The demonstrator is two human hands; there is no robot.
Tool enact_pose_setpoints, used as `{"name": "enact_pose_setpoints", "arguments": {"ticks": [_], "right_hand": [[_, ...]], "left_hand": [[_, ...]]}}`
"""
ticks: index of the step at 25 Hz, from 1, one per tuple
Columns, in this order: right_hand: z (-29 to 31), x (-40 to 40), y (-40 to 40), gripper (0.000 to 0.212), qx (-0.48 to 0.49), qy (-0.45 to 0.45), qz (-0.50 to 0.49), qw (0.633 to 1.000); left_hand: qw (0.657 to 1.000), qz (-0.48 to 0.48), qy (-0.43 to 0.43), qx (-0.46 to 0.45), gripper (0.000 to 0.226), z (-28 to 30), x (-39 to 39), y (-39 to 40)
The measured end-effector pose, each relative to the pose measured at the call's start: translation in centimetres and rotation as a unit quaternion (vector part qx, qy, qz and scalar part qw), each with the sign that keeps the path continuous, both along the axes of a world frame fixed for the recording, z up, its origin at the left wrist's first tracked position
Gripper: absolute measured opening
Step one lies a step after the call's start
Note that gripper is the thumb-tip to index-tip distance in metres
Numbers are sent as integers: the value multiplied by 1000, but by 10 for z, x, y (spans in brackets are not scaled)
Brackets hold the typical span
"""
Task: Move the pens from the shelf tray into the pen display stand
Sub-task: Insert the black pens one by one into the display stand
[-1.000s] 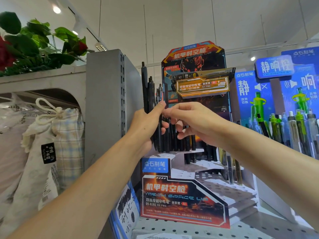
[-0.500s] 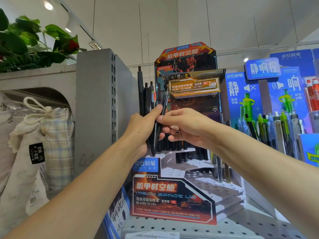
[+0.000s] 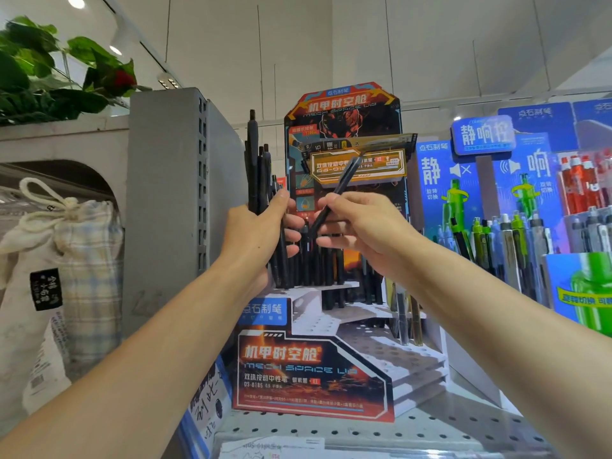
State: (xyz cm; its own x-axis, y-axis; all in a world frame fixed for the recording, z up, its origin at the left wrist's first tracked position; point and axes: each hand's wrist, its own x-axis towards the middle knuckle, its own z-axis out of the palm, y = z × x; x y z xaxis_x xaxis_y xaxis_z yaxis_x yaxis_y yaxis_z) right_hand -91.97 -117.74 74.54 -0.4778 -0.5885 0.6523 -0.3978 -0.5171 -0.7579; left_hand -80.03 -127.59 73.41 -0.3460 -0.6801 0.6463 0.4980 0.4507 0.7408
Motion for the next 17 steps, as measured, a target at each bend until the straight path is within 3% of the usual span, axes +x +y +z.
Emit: {"name": "enact_pose_setpoints", "arguments": {"ticks": [3, 6, 17], "right_hand": [[-5, -5, -3, 10, 3, 62, -117, 991], [-15, -10, -10, 13, 38, 99, -177, 978], [-27, -1, -28, 13, 74, 136, -168, 973]], "left_hand": [[1000, 4, 15, -20, 26, 2, 1, 4], [999, 0, 15, -42, 25, 3, 1, 8], [998, 7, 2, -59, 24, 0, 7, 12]]}}
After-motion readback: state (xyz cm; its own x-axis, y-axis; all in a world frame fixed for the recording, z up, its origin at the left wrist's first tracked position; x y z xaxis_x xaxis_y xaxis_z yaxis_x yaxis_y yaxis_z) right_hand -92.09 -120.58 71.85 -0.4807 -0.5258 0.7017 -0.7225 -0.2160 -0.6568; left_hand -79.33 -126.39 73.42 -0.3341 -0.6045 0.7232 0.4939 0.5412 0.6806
